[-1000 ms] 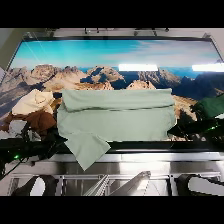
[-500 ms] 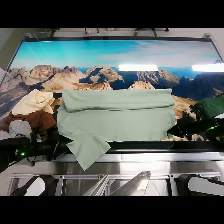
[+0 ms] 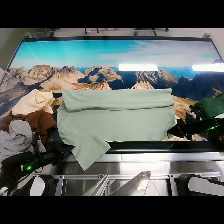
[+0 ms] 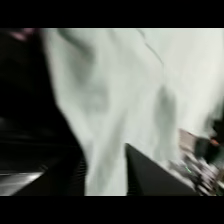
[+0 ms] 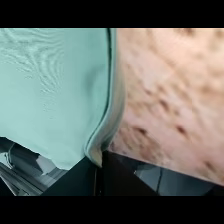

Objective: Fold the shirts.

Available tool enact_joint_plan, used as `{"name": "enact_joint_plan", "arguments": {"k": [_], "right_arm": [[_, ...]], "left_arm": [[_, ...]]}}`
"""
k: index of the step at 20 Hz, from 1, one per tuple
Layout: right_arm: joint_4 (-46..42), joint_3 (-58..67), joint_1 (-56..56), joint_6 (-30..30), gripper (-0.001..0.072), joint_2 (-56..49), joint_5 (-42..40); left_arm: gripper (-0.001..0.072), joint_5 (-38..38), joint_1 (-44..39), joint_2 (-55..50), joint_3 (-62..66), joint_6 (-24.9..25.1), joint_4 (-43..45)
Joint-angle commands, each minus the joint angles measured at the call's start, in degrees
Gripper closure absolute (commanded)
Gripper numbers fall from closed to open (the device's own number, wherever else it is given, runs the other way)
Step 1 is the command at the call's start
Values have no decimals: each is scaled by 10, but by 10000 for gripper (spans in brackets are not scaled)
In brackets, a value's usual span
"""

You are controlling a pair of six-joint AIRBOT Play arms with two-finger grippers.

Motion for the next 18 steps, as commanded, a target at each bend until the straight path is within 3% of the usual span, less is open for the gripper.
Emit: {"name": "enact_joint_plan", "arguments": {"k": [1,6,11,13,16,18], "right_arm": [[5,0,0,-1,692,3,4],[28,-5,0,-25,693,55,11],[59,-137,-1,-5,694,240,-56],[49,-196,-3,41,693,327,-89],[-47,-216,-56,167,693,423,-99],[-66,-216,-118,194,694,460,-82]], "left_arm": [[681,59,53,108,-5,-6,-28],[676,76,-28,25,38,-16,-30],[676,120,-148,-96,177,-13,-39],[675,126,-181,-129,217,-19,-43],[676,139,-177,-166,262,-37,-35],[676,150,-147,-182,278,-61,1]]}}
